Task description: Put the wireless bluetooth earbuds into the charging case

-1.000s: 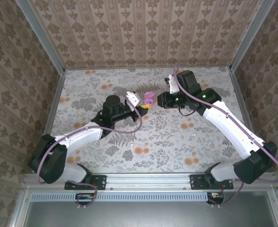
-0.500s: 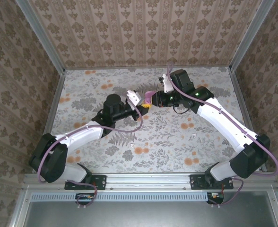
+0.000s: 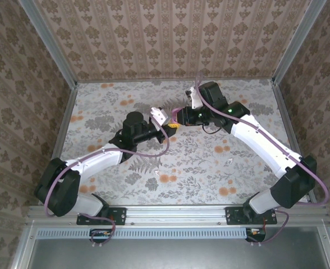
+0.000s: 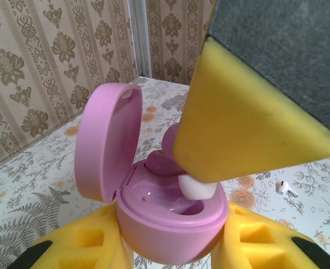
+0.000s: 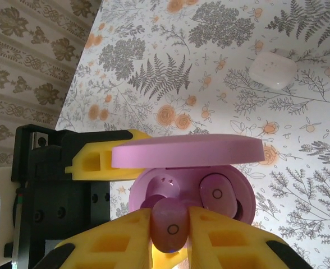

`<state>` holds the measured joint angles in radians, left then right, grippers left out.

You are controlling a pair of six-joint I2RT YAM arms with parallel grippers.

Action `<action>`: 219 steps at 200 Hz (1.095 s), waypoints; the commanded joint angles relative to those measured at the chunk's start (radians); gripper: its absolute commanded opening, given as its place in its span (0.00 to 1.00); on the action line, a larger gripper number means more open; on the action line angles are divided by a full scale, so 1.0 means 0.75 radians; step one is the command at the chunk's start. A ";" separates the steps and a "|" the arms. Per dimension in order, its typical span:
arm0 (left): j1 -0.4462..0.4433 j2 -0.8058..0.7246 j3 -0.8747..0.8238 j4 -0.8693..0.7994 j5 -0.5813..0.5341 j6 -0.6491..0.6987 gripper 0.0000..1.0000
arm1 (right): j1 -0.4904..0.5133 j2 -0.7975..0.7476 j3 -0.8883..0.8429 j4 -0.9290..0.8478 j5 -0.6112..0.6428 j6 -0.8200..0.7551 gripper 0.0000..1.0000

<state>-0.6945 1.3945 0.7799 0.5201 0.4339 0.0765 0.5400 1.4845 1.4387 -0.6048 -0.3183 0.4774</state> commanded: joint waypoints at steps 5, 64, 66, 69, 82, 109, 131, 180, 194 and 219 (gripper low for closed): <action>-0.011 -0.011 0.038 0.012 0.025 0.027 0.33 | 0.006 0.017 0.041 0.029 -0.010 0.018 0.23; -0.011 -0.015 0.038 0.008 0.019 0.031 0.33 | 0.025 0.050 0.060 -0.007 -0.036 -0.002 0.23; -0.011 -0.013 0.040 0.008 0.019 0.031 0.33 | 0.026 0.051 0.062 -0.009 -0.036 -0.003 0.24; -0.011 -0.012 0.038 0.008 0.019 0.031 0.32 | 0.028 0.053 0.067 -0.011 -0.036 -0.006 0.24; -0.012 -0.012 0.041 0.009 0.021 0.031 0.32 | 0.033 0.061 0.073 -0.018 -0.036 -0.010 0.24; -0.014 -0.015 0.041 0.008 0.019 0.028 0.32 | 0.035 0.070 0.077 -0.026 -0.028 -0.015 0.25; -0.014 -0.020 0.039 0.006 0.018 0.030 0.33 | 0.035 0.069 0.083 -0.030 -0.028 -0.016 0.28; -0.015 -0.027 0.040 0.004 0.013 0.031 0.32 | 0.035 0.065 0.087 -0.032 -0.020 -0.013 0.31; -0.013 -0.030 0.037 0.001 0.011 0.033 0.32 | 0.035 0.059 0.088 -0.032 -0.018 -0.011 0.31; -0.015 -0.033 0.037 0.002 0.006 0.031 0.32 | 0.035 0.051 0.092 -0.030 -0.013 -0.010 0.32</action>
<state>-0.6983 1.3941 0.7799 0.5053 0.4332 0.0822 0.5613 1.5238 1.4723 -0.6098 -0.3225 0.4744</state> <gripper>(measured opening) 0.329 0.319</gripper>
